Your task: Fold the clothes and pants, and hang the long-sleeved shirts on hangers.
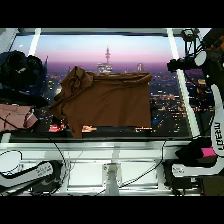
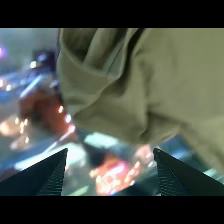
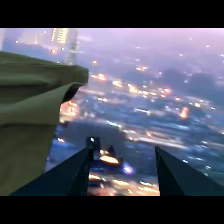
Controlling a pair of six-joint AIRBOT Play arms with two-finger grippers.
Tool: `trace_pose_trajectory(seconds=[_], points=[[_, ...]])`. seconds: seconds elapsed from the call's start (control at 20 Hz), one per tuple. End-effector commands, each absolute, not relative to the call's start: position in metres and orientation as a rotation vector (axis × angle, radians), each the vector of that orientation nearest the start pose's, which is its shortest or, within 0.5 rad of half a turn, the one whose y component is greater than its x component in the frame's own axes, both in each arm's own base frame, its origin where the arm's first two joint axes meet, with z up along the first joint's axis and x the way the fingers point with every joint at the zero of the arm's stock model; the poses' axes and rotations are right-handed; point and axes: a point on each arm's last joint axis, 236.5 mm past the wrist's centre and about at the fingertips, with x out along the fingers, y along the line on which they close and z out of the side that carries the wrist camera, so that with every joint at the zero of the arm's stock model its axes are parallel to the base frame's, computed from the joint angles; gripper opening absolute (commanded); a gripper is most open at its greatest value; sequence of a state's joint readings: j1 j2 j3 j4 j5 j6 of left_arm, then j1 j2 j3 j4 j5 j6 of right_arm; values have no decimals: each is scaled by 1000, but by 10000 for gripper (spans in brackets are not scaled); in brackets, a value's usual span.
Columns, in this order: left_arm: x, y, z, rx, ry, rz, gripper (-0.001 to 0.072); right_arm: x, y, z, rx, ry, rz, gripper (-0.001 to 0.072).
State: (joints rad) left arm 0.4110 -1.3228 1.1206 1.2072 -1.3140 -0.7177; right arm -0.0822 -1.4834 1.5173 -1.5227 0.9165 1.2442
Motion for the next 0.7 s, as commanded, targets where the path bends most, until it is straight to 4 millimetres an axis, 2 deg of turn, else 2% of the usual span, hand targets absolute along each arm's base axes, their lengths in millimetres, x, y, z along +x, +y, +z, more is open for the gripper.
trace_pose_trajectory(seconds=[0.0,0.05,0.1,0.3,0.45,0.65], points=[[333,75,-37,181,1395,-453,575,512,-38,103,-260,856,93,423],[335,72,-42,185,1402,-464,507,512,-38,106,-261,847,91,423],[339,68,-47,195,1402,-472,473,512,-38,109,-262,840,90,423],[363,62,-61,265,1357,-464,473,512,-38,111,-263,834,89,423],[362,63,-75,342,1390,-492,474,512,-38,111,-262,834,89,422],[362,72,-84,399,1411,-484,474,512,-38,111,-262,834,89,422]])
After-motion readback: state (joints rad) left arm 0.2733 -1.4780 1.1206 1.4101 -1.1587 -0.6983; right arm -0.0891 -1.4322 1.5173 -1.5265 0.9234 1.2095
